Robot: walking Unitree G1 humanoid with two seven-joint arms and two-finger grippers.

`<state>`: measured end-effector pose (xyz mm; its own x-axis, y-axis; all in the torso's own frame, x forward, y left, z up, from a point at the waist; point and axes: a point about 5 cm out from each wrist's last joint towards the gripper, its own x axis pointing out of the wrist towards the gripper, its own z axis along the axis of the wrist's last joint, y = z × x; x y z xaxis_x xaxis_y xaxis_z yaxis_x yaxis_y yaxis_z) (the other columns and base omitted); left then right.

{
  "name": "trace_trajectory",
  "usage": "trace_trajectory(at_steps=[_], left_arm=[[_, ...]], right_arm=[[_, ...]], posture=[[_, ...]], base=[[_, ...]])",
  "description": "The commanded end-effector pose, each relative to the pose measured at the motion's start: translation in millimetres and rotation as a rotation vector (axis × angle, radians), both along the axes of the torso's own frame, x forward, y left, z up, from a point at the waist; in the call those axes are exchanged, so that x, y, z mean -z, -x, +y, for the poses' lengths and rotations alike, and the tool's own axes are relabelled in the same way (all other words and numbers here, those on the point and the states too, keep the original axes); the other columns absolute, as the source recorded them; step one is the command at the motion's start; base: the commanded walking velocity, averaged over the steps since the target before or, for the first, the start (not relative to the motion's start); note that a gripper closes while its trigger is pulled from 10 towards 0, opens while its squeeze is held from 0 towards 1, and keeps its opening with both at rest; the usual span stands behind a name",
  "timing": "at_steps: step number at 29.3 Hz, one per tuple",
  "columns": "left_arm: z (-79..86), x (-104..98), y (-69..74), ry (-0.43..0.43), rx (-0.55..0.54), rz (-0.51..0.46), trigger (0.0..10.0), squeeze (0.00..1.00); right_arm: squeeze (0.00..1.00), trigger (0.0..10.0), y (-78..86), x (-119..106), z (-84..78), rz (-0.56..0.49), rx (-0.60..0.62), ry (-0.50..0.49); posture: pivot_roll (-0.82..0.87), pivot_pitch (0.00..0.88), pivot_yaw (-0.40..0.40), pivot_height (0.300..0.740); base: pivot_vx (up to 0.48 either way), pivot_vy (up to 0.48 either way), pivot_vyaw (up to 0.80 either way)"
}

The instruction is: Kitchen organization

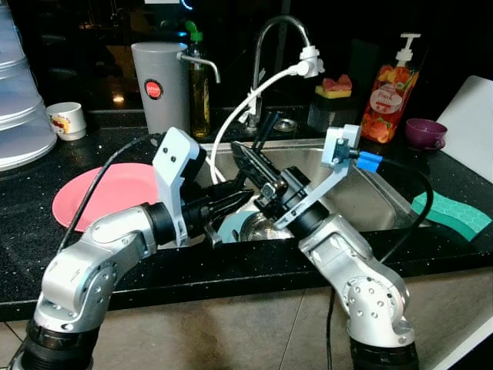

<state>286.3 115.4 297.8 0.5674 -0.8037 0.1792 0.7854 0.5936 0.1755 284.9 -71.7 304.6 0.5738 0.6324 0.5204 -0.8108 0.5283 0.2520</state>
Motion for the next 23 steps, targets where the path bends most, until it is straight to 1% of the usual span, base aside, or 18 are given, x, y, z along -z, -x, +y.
trace_trajectory(at_steps=[1, 2, 3, 4, 6, 7, 8, 9, 10, 11, 12, 13, 15, 16, 18, 19, 22, 23], left_arm=[[7.2, -7.3, -3.7, 0.044, -0.050, -0.024, 10.0, 0.00], [7.2, -7.3, -3.7, 0.044, -0.050, -0.024, 10.0, 0.00], [9.0, -9.8, -3.6, 0.064, -0.050, -0.029, 10.0, 0.00], [14.0, -15.0, -1.3, 0.110, -0.030, -0.033, 10.0, 0.00], [18.5, -18.5, 0.9, 0.143, -0.017, -0.041, 10.0, 0.00], [20.1, -19.6, 1.5, 0.155, -0.014, -0.043, 10.0, 0.00], [20.1, -19.6, 1.5, 0.155, -0.014, -0.043, 10.0, 0.00], [21.7, -20.7, 1.9, 0.172, -0.012, -0.042, 10.0, 0.00], [21.7, -20.7, 1.9, 0.172, -0.012, -0.042, 10.0, 0.00], [23.3, -21.5, 2.2, 0.184, -0.012, -0.041, 10.0, 0.00], [24.0, -21.8, 2.3, 0.191, -0.012, -0.040, 10.0, 0.00], [24.8, -21.1, 1.8, 0.191, -0.019, -0.038, 10.0, 0.00], [25.6, -18.6, 0.2, 0.184, -0.038, -0.032, 10.0, 0.00], [25.6, -18.6, 0.2, 0.184, -0.038, -0.032, 10.0, 0.00], [26.3, -16.0, -1.1, 0.181, -0.052, -0.025, 10.0, 0.00], [26.6, -14.6, -1.9, 0.181, -0.060, -0.021, 10.0, 0.00], [28.2, -12.6, -3.8, 0.185, -0.081, -0.009, 10.0, 0.00], [28.2, -12.6, -3.8, 0.185, -0.081, -0.009, 10.0, 0.00]], right_arm=[[0.00, 7.1, -2.9, 3.8, 0.1, -0.001, 0.047, 0.064], [0.00, 7.1, -2.9, 3.8, 0.1, -0.001, 0.047, 0.064], [0.00, 10.0, -5.0, 5.8, 0.1, 0.000, 0.071, 0.084], [0.00, 10.0, -13.7, 8.1, -4.2, 0.006, 0.173, 0.103], [0.00, 10.0, -23.8, 9.7, -11.0, 0.021, 0.284, 0.099], [0.00, 10.0, -27.6, 10.5, -13.8, 0.030, 0.322, 0.094], [0.00, 10.0, -27.6, 10.5, -13.8, 0.030, 0.322, 0.094], [0.00, 10.0, -34.1, 11.6, -19.8, 0.050, 0.393, 0.079], [0.00, 10.0, -34.1, 11.6, -19.8, 0.050, 0.393, 0.079], [0.00, 10.0, -43.9, 13.4, -31.0, 0.073, 0.518, 0.062], [0.00, 10.0, -49.6, 14.5, -38.7, 0.086, 0.600, 0.050], [0.00, 10.0, -55.2, 15.2, -50.0, 0.088, 0.719, 0.043], [0.00, 10.0, -60.0, 16.3, -64.8, 0.080, 0.858, 0.028], [0.00, 10.0, -60.0, 16.3, -64.8, 0.080, 0.858, 0.028], [0.00, 10.0, -64.1, 21.3, -76.5, 0.102, 0.944, 0.005], [0.00, 10.0, -67.4, 26.8, -81.2, 0.134, 0.967, 0.002], [0.00, 10.0, -72.4, 39.9, -83.8, 0.178, 0.990, 0.040], [0.00, 10.0, -72.4, 39.9, -83.8, 0.178, 0.990, 0.040]], posture=[[0.01, 0.080, -0.025, 0.740], [0.01, 0.080, -0.025, 0.740], [0.01, 0.080, -0.025, 0.740], [0.01, 0.080, -0.025, 0.740], [0.01, 0.080, -0.025, 0.740], [0.01, 0.080, -0.025, 0.740], [0.01, 0.080, -0.025, 0.740], [0.01, 0.076, -0.024, 0.740], [0.01, 0.076, -0.024, 0.740], [0.01, 0.074, -0.026, 0.740], [0.02, 0.074, -0.027, 0.740], [0.02, 0.074, -0.027, 0.740], [0.02, 0.074, -0.027, 0.740], [0.02, 0.074, -0.027, 0.740], [0.02, 0.075, -0.032, 0.740], [0.02, 0.075, -0.032, 0.740], [0.02, 0.079, -0.035, 0.740], [0.02, 0.079, -0.035, 0.740]], base=[[0.000, 0.000, 0.00], [0.000, 0.000, 0.00], [0.000, 0.000, 0.00], [0.000, 0.000, 0.00], [0.000, 0.000, 0.00], [0.000, 0.000, 0.00], [0.000, 0.000, 0.00], [0.000, 0.000, 0.00], [0.000, 0.000, 0.00], [0.000, 0.000, 0.00], [0.000, 0.000, 0.00], [0.000, 0.000, 0.00], [0.000, 0.000, 0.00], [0.000, 0.000, 0.00], [0.000, 0.000, 0.00], [0.000, 0.000, 0.00], [0.000, 0.000, 0.00], [0.000, 0.000, 0.00]])
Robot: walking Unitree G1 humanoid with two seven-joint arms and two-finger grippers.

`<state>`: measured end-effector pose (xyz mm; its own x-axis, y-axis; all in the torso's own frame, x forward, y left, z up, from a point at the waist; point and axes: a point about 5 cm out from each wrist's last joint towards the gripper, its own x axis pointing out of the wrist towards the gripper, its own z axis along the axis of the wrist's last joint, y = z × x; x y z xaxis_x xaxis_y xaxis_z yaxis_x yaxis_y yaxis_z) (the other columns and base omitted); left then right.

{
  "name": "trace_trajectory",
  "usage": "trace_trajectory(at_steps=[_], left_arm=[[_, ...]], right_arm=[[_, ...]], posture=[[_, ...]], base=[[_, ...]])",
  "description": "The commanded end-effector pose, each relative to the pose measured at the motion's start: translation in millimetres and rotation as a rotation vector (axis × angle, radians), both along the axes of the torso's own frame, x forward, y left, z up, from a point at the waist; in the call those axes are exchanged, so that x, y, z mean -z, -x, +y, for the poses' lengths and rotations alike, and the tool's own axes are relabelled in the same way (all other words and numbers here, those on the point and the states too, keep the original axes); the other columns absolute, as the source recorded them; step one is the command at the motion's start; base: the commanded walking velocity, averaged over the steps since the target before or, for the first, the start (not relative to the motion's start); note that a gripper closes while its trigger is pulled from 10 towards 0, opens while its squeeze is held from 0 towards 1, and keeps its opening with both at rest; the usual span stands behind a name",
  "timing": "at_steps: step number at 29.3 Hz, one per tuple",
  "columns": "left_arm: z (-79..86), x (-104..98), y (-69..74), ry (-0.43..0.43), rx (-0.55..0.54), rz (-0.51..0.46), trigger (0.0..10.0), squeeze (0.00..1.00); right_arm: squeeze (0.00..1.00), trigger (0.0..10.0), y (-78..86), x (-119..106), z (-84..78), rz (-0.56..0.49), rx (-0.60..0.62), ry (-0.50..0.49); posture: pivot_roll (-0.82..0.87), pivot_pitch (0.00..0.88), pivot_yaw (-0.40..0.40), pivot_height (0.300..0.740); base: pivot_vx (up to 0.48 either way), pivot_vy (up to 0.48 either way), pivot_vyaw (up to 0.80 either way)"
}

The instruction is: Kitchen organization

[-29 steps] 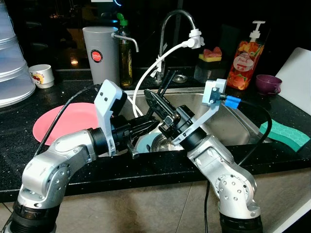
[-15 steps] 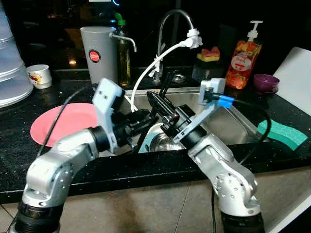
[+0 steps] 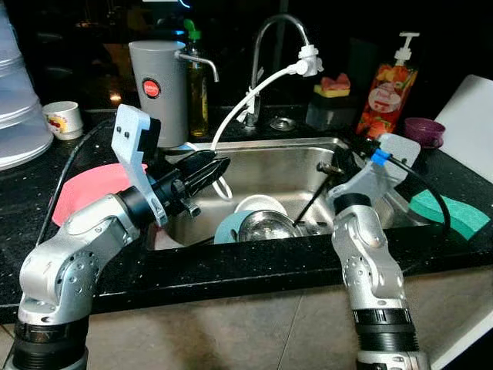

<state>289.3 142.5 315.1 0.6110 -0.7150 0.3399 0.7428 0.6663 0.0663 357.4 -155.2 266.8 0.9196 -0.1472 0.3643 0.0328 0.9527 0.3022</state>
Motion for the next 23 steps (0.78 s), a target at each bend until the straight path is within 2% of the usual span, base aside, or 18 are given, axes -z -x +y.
trace_trajectory(at_steps=[1, 2, 4, 7, 8, 9, 11, 12, 16, 19, 20, 22, 23], left_arm=[[1.9, 5.8, -2.5, -0.013, -0.029, 0.019, 10.0, 0.00], [4.1, 9.1, -8.0, -0.019, -0.072, 0.044, 10.0, 0.00], [4.8, 10.3, -10.1, -0.022, -0.087, 0.055, 10.0, 0.00], [9.0, 14.7, -21.8, -0.029, -0.188, 0.099, 10.0, 0.00], [12.3, 16.3, -27.7, -0.020, -0.243, 0.116, 10.0, 0.00], [15.5, 18.8, -33.2, -0.021, -0.297, 0.139, 10.0, 0.00], [22.6, 23.3, -42.8, -0.021, -0.409, 0.166, 10.0, 0.00], [22.6, 23.3, -42.8, -0.021, -0.409, 0.166, 10.0, 0.00], [40.3, 29.9, -55.9, 0.062, -0.587, 0.241, 10.0, 0.00], [46.7, 31.5, -58.1, 0.069, -0.639, 0.254, 10.0, 0.00], [51.9, 32.3, -59.7, 0.087, -0.674, 0.264, 10.0, 0.00], [60.6, 34.7, -62.8, 0.142, -0.716, 0.294, 10.0, 0.00], [60.6, 34.7, -62.8, 0.142, -0.716, 0.294, 10.0, 0.00]], right_arm=[[0.00, 10.0, -0.7, 7.0, 1.7, 0.025, 0.005, 0.032], [0.00, 10.0, -3.8, 20.8, 6.9, 0.095, -0.004, 0.106], [0.00, 10.0, -4.8, 25.6, 8.4, 0.117, -0.007, 0.122], [0.05, 10.0, -7.5, 40.6, 16.8, 0.157, -0.024, 0.165], [0.72, 10.0, -8.2, 44.3, 18.9, 0.164, -0.028, 0.175], [1.00, 10.0, -8.5, 46.4, 20.2, 0.166, -0.031, 0.181], [1.00, 10.0, -8.4, 49.2, 22.6, 0.165, -0.050, 0.179], [1.00, 10.0, -8.4, 49.2, 22.6, 0.165, -0.050, 0.179], [1.00, 10.0, -3.4, 37.7, 25.2, 0.089, -0.095, 0.148], [0.97, 10.0, 0.8, 29.2, 27.5, 0.047, -0.127, 0.141], [0.00, 10.0, 3.9, 23.3, 29.2, 0.019, -0.146, 0.138], [0.00, 10.0, 8.7, 12.8, 31.7, -0.031, -0.171, 0.132], [0.00, 10.0, 8.7, 12.8, 31.7, -0.031, -0.171, 0.132]], posture=[[0.02, 0.079, -0.035, 0.740], [0.02, 0.082, -0.035, 0.740], [0.02, 0.082, -0.035, 0.740], [0.02, 0.087, -0.034, 0.740], [0.02, 0.087, -0.034, 0.740], [0.02, 0.087, -0.034, 0.740], [0.02, 0.087, -0.034, 0.740], [0.02, 0.087, -0.034, 0.740], [0.02, 0.095, -0.034, 0.740], [0.02, 0.096, -0.034, 0.740], [0.02, 0.099, -0.033, 0.740], [0.02, 0.101, -0.032, 0.740], [0.02, 0.101, -0.032, 0.740]], base=[[0.000, 0.000, 0.00], [0.000, 0.000, 0.00], [0.000, 0.000, 0.00], [0.000, 0.000, 0.00], [0.000, 0.000, 0.00], [0.000, 0.000, 0.00], [0.000, 0.000, 0.00], [0.000, 0.000, 0.00], [0.000, 0.000, 0.00], [0.000, 0.000, 0.00], [0.000, 0.000, 0.00], [0.000, 0.000, 0.00], [0.000, 0.000, 0.00]])
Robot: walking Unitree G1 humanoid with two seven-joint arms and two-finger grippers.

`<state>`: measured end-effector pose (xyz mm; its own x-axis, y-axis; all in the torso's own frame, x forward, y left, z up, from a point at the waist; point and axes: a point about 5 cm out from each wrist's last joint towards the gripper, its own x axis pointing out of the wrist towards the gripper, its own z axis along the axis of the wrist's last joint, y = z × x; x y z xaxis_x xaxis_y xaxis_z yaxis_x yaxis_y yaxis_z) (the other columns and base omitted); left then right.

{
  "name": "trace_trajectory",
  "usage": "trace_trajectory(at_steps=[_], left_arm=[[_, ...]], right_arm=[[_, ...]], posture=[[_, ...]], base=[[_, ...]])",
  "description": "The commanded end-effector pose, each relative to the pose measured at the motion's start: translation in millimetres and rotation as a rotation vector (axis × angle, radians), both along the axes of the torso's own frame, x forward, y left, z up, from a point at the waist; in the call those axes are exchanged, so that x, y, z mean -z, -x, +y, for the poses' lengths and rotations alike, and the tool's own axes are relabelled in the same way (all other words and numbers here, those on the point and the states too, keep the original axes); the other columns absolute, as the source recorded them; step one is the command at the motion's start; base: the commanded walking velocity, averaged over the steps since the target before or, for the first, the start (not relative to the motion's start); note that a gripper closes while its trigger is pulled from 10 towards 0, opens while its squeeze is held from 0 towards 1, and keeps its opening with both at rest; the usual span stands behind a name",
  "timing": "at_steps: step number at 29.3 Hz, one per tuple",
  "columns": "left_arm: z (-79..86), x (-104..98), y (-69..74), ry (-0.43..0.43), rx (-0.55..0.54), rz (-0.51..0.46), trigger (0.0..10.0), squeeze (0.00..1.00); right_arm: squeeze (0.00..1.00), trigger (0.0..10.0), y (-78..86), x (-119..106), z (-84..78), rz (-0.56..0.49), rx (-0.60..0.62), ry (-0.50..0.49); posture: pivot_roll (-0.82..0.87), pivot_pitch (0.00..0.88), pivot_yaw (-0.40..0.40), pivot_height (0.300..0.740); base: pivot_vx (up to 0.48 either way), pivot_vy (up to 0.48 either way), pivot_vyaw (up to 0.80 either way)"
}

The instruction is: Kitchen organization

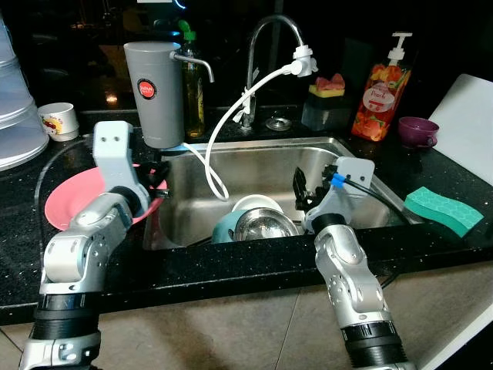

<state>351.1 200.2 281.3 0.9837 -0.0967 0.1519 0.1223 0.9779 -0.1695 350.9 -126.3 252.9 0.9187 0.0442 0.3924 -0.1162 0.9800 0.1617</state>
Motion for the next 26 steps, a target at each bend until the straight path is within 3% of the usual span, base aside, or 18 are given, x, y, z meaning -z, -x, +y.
trace_trajectory(at_steps=[1, 3, 7, 8, 9, 10, 12, 15, 17, 22, 23, 24, 26], left_arm=[[6.8, 1.9, -1.8, 0.042, -0.038, 0.005, 10.0, 0.00], [24.2, 3.8, -1.1, 0.074, -0.161, 0.022, 10.0, 0.00], [43.9, 4.0, 2.2, 0.106, -0.295, 0.040, 10.0, 0.00], [58.1, 4.8, 5.3, 0.114, -0.401, 0.057, 10.0, 0.00], [58.1, 4.8, 5.3, 0.114, -0.401, 0.057, 10.0, 0.00], [83.9, 7.7, 13.3, 0.162, -0.569, 0.096, 10.0, 0.00], [99.5, 11.4, 19.0, 0.204, -0.655, 0.124, 10.0, 0.00], [107.6, 16.2, 21.1, 0.252, -0.677, 0.149, 10.0, 0.00], [111.1, 26.6, 20.8, 0.354, -0.657, 0.206, 10.0, 0.00], [111.7, 29.8, 20.6, 0.406, -0.651, 0.225, 10.0, 0.00], [111.7, 30.1, 20.2, 0.420, -0.650, 0.227, 10.0, 0.04], [112.0, 30.2, 19.8, 0.432, -0.647, 0.226, 10.0, 1.00], [112.9, 29.3, 20.0, 0.419, -0.653, 0.219, 10.0, 1.00]], right_arm=[[0.00, 10.0, 4.0, -5.0, 3.4, -0.022, -0.030, -0.015], [0.00, 10.0, 9.2, -18.1, 4.2, -0.069, -0.052, -0.031], [0.00, 10.0, 12.8, -24.9, 4.7, -0.094, -0.078, -0.034], [0.00, 10.0, 13.8, -26.1, 4.2, -0.100, -0.083, -0.031], [0.00, 10.0, 13.8, -26.1, 4.2, -0.100, -0.083, -0.031], [0.00, 10.0, 15.2, -27.1, 3.1, -0.105, -0.089, -0.023], [0.00, 10.0, 15.8, -26.7, 2.0, -0.103, -0.092, -0.018], [0.00, 10.0, 16.4, -25.8, 1.2, -0.097, -0.094, -0.015], [0.00, 10.0, 16.6, -25.8, 1.0, -0.093, -0.095, -0.023], [0.00, 10.0, 16.6, -27.0, 0.5, -0.094, -0.096, -0.031], [0.00, 10.0, 16.7, -27.0, 0.3, -0.093, -0.096, -0.030], [0.00, 10.0, 16.8, -26.9, 0.3, -0.091, -0.097, -0.030], [0.00, 10.0, 16.9, -26.8, -0.1, -0.090, -0.098, -0.028]], posture=[[0.02, 0.102, -0.029, 0.740], [0.02, 0.104, -0.024, 0.740], [0.02, 0.106, -0.022, 0.740], [0.02, 0.106, -0.022, 0.740], [0.02, 0.106, -0.022, 0.740], [0.03, 0.111, -0.024, 0.740], [0.03, 0.111, -0.024, 0.740], [0.03, 0.111, -0.024, 0.740], [0.03, 0.111, -0.024, 0.740], [0.04, 0.114, -0.031, 0.740], [0.04, 0.114, -0.031, 0.740], [0.04, 0.114, -0.031, 0.740], [0.03, 0.113, -0.031, 0.740]], base=[[0.000, 0.000, 0.00], [0.000, 0.000, 0.00], [0.000, 0.000, 0.00], [0.000, 0.000, 0.00], [0.000, 0.000, 0.00], [0.000, 0.000, 0.00], [0.000, 0.000, 0.00], [0.000, 0.000, 0.00], [0.000, 0.000, 0.00], [0.000, 0.000, 0.00], [0.000, 0.000, 0.00], [0.000, 0.000, 0.00], [0.000, 0.000, 0.00]])
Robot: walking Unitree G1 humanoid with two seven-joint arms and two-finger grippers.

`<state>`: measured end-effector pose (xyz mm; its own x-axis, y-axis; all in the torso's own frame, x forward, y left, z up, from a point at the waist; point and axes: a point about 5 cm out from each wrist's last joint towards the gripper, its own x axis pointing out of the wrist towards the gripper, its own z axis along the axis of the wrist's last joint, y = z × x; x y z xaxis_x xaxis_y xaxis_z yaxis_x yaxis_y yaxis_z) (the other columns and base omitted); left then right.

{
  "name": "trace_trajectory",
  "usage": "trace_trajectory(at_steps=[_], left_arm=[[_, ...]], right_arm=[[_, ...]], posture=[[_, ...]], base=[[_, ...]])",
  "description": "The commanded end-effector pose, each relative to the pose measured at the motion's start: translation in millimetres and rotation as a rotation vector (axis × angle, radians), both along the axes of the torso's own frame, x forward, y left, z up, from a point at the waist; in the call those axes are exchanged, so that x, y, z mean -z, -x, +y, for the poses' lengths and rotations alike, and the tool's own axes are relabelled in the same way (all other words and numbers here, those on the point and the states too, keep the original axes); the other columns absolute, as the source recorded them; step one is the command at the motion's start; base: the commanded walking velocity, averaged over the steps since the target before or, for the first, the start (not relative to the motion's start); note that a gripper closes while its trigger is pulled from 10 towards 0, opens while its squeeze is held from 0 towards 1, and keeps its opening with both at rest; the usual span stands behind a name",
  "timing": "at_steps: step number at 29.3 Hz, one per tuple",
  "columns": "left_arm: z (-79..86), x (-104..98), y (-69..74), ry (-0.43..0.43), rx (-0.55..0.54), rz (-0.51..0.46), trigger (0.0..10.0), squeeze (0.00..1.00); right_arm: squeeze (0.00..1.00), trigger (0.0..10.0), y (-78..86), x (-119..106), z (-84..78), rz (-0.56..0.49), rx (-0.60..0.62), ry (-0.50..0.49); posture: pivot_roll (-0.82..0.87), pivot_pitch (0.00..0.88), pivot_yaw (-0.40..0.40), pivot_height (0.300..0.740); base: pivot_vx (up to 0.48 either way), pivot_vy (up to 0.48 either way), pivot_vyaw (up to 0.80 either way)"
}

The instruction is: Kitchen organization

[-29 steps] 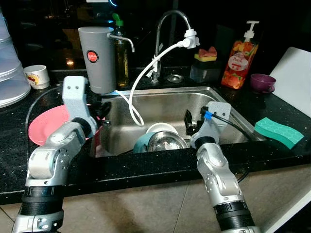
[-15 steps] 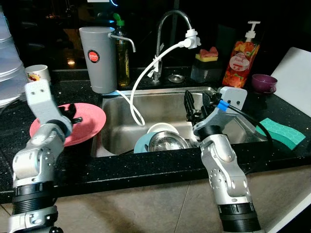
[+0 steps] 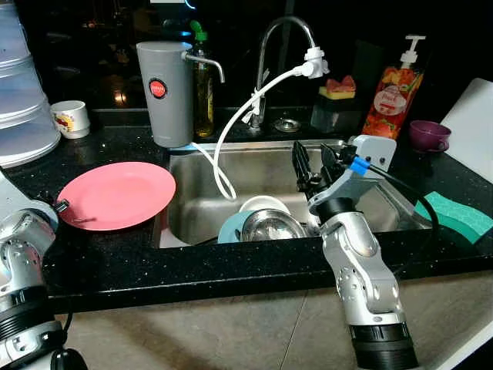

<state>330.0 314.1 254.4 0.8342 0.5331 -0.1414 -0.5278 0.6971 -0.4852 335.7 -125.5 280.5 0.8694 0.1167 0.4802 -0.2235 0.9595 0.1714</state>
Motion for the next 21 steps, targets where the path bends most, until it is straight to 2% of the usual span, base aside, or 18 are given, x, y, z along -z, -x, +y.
trace_trajectory(at_steps=[1, 4, 5, 6, 13, 16, 17, 21], left_arm=[[-1.0, 2.5, -1.1, 0.015, 0.000, 0.007, 10.0, 1.00], [0.5, 2.6, -0.8, 0.032, -0.017, 0.015, 10.0, 1.00], [0.5, 3.7, -1.2, 0.052, -0.013, 0.015, 10.0, 0.11], [0.5, 6.9, -1.8, 0.082, -0.002, 0.019, 10.0, 0.00], [-2.8, 14.9, -4.6, 0.189, 0.043, 0.020, 10.0, 0.00], [-13.0, 20.3, -10.8, 0.320, 0.137, -0.010, 10.0, 0.00], [-15.7, 20.7, -12.1, 0.338, 0.160, -0.016, 10.0, 0.00], [-20.3, 20.7, -14.1, 0.358, 0.199, -0.024, 10.0, 0.00]], right_arm=[[0.00, 10.0, 1.7, 0.8, -0.8, 0.006, -0.004, -0.001], [0.00, 10.0, 2.1, 0.9, -1.2, 0.009, -0.006, 0.000], [0.00, 10.0, 2.1, 0.9, -1.2, 0.009, -0.007, 0.000], [0.00, 10.0, 2.1, 0.9, -1.0, 0.011, -0.008, 0.000], [0.00, 10.0, 1.8, 0.8, -1.0, 0.011, -0.010, 0.002], [0.00, 10.0, 1.3, 0.5, -1.0, 0.012, -0.010, 0.003], [0.00, 10.0, 1.3, 0.5, -1.1, 0.011, -0.010, 0.003], [0.00, 10.0, 1.2, 0.1, -1.2, 0.011, -0.009, 0.003]], posture=[[0.03, 0.113, -0.031, 0.740], [0.03, 0.114, -0.032, 0.740], [0.03, 0.114, -0.033, 0.740], [0.03, 0.114, -0.033, 0.740], [0.03, 0.113, -0.034, 0.740], [0.03, 0.112, -0.036, 0.740], [0.03, 0.112, -0.036, 0.740], [0.03, 0.109, -0.035, 0.740]], base=[[0.000, 0.000, 0.00], [0.000, 0.000, 0.00], [0.000, 0.000, 0.00], [0.000, 0.000, 0.00], [0.000, 0.000, 0.00], [0.000, 0.000, 0.00], [0.000, 0.000, 0.00], [0.000, 0.000, 0.00]])
